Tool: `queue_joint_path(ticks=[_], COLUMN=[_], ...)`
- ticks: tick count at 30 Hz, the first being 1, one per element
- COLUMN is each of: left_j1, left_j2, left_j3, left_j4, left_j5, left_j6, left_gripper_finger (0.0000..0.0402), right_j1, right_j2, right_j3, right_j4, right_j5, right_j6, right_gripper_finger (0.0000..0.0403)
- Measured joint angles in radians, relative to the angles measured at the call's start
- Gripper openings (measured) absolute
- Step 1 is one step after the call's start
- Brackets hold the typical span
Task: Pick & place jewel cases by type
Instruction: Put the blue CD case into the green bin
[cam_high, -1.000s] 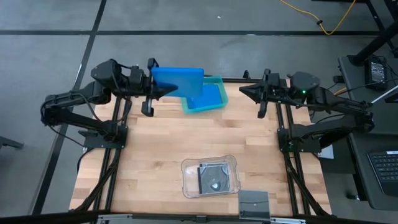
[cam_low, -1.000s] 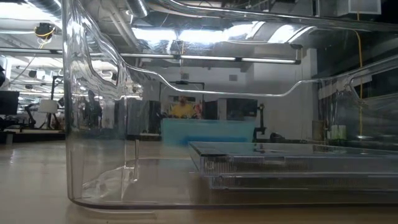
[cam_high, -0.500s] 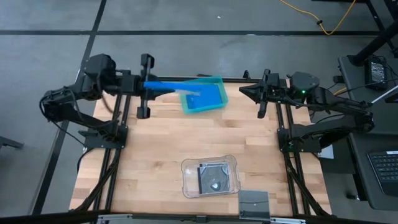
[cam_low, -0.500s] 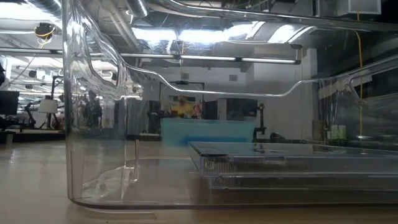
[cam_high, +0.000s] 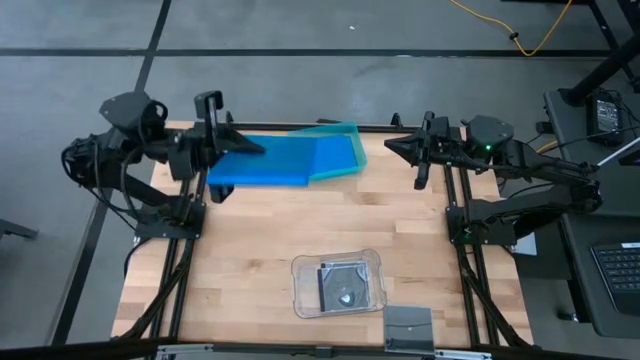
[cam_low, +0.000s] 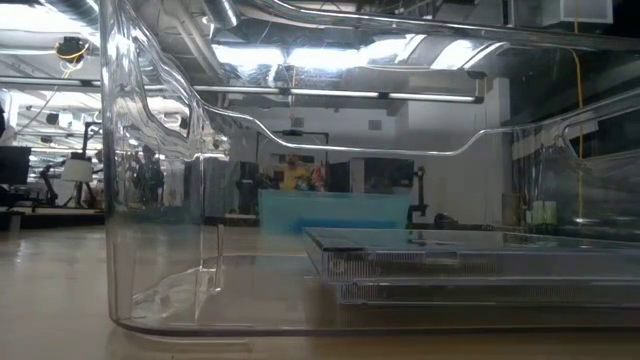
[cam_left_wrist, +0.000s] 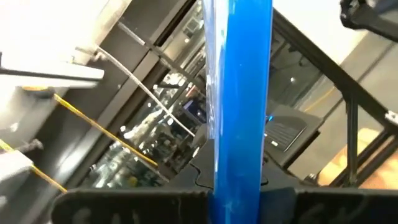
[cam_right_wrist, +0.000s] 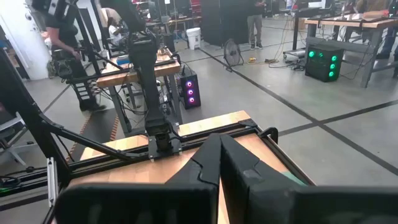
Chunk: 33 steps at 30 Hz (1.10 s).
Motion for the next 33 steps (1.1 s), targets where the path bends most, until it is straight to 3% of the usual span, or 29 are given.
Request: queue_joint_path(ticks=[7, 16, 26, 33], left_j1=[-0.108, -0.237, -0.358, -0.404], left_j2=[0.051, 0.143, 0.183, 0.183], left_j3=[0.009, 0.009, 0.009, 0.009], left_j4=[0.001, 0.073, 0.155, 0.173], left_j5=[-0.182, -0.512, -0.576, -0.592], left_j6=[0.241, 0.725, 1.118, 1.142], left_gripper_finger=[0.0004, 0.0004, 0.0005, 0.0005], right_j1=[0.000, 0.000, 0.000, 0.000], right_j2=[0.000, 0.000, 0.000, 0.000], right_j3=[0.000, 0.000, 0.000, 0.000], right_j4=[0.001, -0.004, -0.005, -0.007], right_j5=[0.000, 0.000, 0.000, 0.000], right_j6=[0.008, 0.024, 0.021, 0.021], right_gripper_finger=[0.0010, 0.0010, 0.0010, 0.0010])
